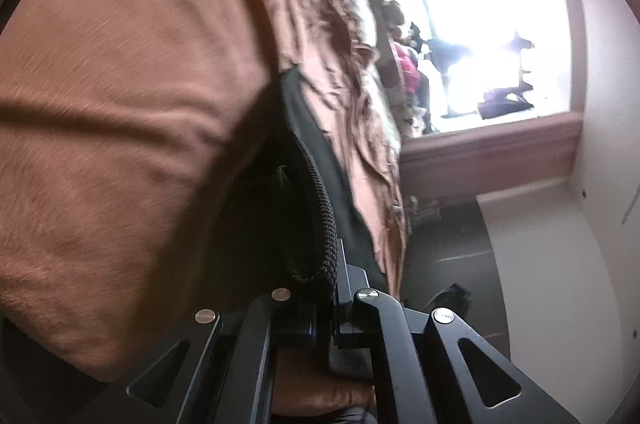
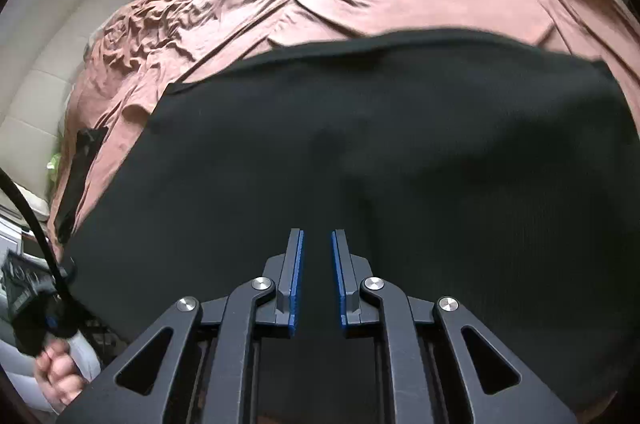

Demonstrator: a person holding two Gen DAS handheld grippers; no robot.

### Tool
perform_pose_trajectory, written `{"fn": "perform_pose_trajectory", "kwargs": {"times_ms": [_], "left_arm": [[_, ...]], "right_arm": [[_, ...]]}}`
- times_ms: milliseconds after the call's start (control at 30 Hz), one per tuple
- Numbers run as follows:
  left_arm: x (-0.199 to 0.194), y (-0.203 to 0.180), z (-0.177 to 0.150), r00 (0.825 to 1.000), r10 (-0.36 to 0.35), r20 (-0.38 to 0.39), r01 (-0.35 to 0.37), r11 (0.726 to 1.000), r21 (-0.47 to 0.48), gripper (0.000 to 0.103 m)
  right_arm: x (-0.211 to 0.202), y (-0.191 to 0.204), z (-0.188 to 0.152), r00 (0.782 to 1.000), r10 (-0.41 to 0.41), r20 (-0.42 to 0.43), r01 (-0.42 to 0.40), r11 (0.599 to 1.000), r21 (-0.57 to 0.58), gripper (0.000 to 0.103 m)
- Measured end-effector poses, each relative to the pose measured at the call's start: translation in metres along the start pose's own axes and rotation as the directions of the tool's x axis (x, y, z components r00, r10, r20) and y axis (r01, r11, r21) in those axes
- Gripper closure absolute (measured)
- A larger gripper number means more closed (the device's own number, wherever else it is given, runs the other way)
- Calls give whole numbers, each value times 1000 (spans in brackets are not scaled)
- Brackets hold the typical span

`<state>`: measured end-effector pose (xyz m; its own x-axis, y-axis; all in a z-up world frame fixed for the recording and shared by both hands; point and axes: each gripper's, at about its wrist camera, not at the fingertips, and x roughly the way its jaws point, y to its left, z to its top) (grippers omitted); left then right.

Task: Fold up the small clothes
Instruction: 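Lift the shirt edge with the left gripper and fold it over the right gripper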

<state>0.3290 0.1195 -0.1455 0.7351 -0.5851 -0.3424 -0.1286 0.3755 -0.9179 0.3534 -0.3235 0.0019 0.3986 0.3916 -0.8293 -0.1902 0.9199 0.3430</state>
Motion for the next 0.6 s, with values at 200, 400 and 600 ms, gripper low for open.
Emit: {"fn": "perform_pose_trajectory", "kwargs": {"times_ms": [200,400,600], "left_arm": [[14,-33,10,1000,-21,-18,22,998,54,99],[27,-53,13,999,-36,-39,39,995,89,99],[38,-82,10,997,-50,-65,59,988,143,99]], "right_arm": [[-3,-14,-36,999,32,-18,-31,998,52,92],[-18,-20,-66,998,61,4,-62,995,80,96],[-20,-14,-82,996,87,2,-87,994,61,96]]}}
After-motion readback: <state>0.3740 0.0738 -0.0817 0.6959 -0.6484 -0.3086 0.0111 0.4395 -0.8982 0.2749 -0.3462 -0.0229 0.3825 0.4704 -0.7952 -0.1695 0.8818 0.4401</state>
